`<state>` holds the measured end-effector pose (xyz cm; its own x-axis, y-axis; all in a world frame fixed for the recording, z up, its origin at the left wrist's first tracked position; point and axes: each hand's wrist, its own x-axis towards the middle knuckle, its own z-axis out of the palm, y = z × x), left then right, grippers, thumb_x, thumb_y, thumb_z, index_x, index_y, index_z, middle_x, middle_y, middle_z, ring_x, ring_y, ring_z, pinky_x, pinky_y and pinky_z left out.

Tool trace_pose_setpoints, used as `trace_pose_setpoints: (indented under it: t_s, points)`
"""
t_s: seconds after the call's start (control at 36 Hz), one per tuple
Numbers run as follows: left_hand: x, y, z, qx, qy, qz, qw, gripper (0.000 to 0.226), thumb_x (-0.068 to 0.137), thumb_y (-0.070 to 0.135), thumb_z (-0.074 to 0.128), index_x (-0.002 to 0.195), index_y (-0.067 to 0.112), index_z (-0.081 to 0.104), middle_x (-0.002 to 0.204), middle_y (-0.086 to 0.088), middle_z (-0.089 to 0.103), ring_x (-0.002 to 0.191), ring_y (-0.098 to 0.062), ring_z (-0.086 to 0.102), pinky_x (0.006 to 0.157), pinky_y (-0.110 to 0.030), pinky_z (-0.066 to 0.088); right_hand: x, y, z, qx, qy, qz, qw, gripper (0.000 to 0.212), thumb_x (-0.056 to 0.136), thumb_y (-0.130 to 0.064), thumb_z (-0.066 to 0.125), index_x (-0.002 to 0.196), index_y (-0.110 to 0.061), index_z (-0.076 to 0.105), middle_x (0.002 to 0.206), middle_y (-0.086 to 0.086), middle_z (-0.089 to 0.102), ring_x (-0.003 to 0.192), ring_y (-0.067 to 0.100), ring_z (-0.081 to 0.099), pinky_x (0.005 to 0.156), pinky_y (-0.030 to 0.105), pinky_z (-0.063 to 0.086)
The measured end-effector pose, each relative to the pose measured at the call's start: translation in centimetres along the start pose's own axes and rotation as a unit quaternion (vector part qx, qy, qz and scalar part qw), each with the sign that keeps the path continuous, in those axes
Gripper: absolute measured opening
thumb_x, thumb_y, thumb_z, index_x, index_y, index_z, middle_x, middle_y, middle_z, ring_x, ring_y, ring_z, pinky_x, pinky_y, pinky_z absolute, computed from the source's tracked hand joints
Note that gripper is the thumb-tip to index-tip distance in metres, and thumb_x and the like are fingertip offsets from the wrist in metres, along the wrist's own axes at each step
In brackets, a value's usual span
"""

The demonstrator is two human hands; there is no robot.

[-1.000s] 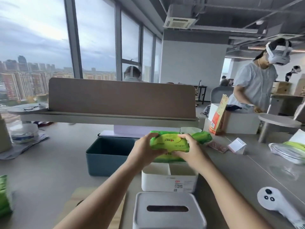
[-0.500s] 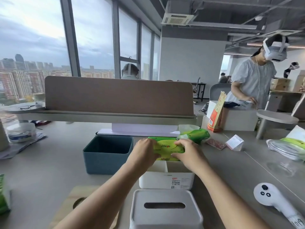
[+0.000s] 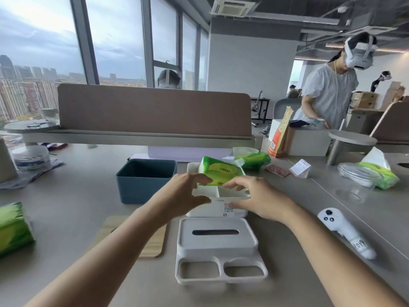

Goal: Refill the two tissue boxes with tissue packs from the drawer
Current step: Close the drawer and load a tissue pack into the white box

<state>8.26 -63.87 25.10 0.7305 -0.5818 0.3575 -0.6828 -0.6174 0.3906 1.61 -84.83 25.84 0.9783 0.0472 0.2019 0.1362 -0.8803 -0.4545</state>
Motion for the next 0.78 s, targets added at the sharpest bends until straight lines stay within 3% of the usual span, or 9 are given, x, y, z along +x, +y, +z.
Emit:
trace_pose_setpoints:
  t_s: [0.11, 0.17, 0.33, 0.5, 0.78]
  points:
    - [-1.9, 0.4, 0.4, -0.006, -0.084, 0.024, 0.996, 0.052, 0.079, 0.035, 0.075, 0.129, 0.028, 0.059, 0.127, 0.011, 0.064, 0.108, -0.006, 0.06, 0.092, -0.02, 0.048, -2.4, -0.2, 0.0, -0.019, -0.085, 0.006, 0.996, 0.049, 0.073, -0.038, 0.079, 0.118, -0.037, 0.06, 0.11, -0.024, 0.061, 0.102, -0.003, 0.054, 0.078, 0.016, 0.043]
    - [-2.8, 0.5, 0.8, -0.007, -0.123, 0.03, 0.992, 0.054, 0.079, 0.035, 0.076, 0.129, 0.028, 0.058, 0.128, 0.011, 0.063, 0.107, -0.005, 0.059, 0.09, -0.015, 0.044, -3.2, 0.1, 0.4, -0.022, -0.124, 0.011, 0.992, 0.054, 0.072, -0.035, 0.081, 0.121, -0.035, 0.059, 0.115, -0.023, 0.06, 0.105, 0.0, 0.055, 0.08, 0.014, 0.042]
    - [-4.8, 0.1, 2.6, 0.0, -0.218, 0.007, 0.976, 0.064, 0.077, 0.036, 0.077, 0.135, 0.024, 0.053, 0.135, 0.006, 0.059, 0.119, -0.01, 0.056, 0.097, -0.018, 0.039, -4.4, 1.0, 2.7, -0.042, -0.185, 0.027, 0.982, 0.063, 0.07, -0.031, 0.082, 0.127, -0.032, 0.055, 0.127, -0.018, 0.056, 0.113, 0.003, 0.049, 0.09, 0.019, 0.039]
    - [-5.7, -0.5, 4.2, 0.031, -0.232, -0.004, 0.972, 0.065, 0.076, 0.034, 0.078, 0.136, 0.029, 0.052, 0.135, 0.004, 0.059, 0.121, -0.014, 0.055, 0.104, -0.031, 0.044, -4.7, 1.5, 4.4, -0.101, -0.179, 0.031, 0.978, 0.069, 0.065, -0.046, 0.081, 0.128, -0.041, 0.052, 0.129, -0.004, 0.051, 0.121, 0.02, 0.046, 0.106, 0.031, 0.036]
    - [-5.8, -0.6, 3.5, 0.03, -0.206, 0.019, 0.978, 0.059, 0.078, 0.033, 0.077, 0.132, 0.035, 0.054, 0.131, 0.008, 0.061, 0.116, -0.012, 0.056, 0.1, -0.03, 0.046, -5.5, 0.8, 3.4, -0.097, -0.152, 0.033, 0.983, 0.068, 0.067, -0.048, 0.079, 0.128, -0.044, 0.051, 0.127, -0.005, 0.05, 0.121, 0.024, 0.037, 0.104, 0.036, 0.036]
